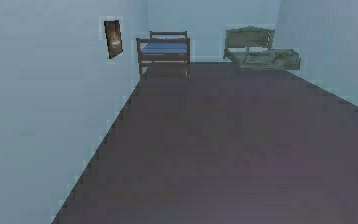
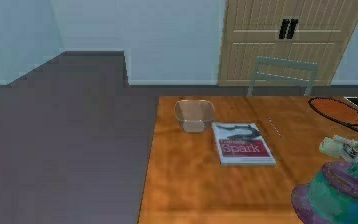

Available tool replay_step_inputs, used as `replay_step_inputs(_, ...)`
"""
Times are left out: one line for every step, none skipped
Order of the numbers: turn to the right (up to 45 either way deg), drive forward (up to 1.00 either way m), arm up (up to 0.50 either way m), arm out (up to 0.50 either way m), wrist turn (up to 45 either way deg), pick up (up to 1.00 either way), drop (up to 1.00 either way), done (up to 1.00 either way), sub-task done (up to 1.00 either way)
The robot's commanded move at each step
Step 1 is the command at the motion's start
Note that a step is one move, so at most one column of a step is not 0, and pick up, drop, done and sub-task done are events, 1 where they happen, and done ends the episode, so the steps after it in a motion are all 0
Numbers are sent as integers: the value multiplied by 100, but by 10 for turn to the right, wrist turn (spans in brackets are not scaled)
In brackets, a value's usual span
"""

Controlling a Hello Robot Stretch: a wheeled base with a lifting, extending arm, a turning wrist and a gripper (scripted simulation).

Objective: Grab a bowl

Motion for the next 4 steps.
replay_step_inputs(0,0,50,0,0,0,0,0,0)
replay_step_inputs(0,0,38,0,0,0,0,0,0)
replay_step_inputs(0,0,0,50,0,0,0,0,0)
replay_step_inputs(0,0,0,0,450,0,0,0,0)
